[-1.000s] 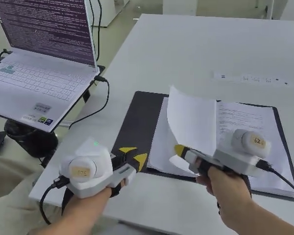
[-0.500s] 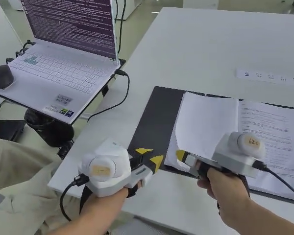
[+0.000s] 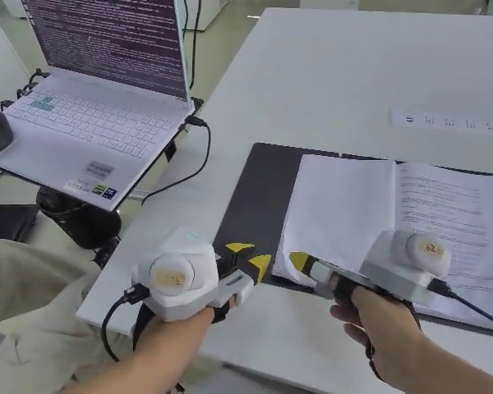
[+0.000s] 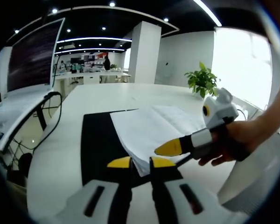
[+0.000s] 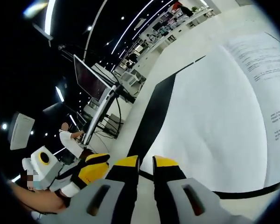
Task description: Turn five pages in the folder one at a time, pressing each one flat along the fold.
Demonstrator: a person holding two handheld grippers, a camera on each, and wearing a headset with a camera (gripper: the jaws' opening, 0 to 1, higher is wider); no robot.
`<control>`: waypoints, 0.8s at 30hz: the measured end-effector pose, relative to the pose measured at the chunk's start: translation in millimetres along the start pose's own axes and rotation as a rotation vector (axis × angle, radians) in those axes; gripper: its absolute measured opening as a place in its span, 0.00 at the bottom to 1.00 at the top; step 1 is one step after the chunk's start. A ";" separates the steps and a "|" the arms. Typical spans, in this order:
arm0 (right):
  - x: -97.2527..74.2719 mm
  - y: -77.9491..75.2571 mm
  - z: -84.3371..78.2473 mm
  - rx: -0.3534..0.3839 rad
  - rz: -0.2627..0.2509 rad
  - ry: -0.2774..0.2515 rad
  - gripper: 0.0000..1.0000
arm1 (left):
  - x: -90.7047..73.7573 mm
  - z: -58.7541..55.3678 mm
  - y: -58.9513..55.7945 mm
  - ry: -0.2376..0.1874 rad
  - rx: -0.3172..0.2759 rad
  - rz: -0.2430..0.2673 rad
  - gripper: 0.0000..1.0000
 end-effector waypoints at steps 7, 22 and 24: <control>-35.7 -23.7 34.7 -0.024 -0.037 -0.066 0.08 | 37.2 -6.4 -13.5 0.052 0.060 -0.059 0.13; -68.9 -57.7 71.0 -0.063 -0.087 -0.079 0.08 | 70.0 -54.3 -14.9 0.235 0.138 -0.041 0.14; -68.5 -59.0 70.7 -0.065 -0.083 -0.062 0.08 | 68.6 -52.2 -15.7 0.186 0.153 -0.048 0.15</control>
Point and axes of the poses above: the centre of the closed fingertips' face, and the gripper's own axes: x roughly forward along the fingers, y roughly to its left, z roughly out of its top, the point moved 5 cm from there along -x, roughly backward along the fingers, and after that the axes turned 2 degrees about x, right-handed, at the moved point
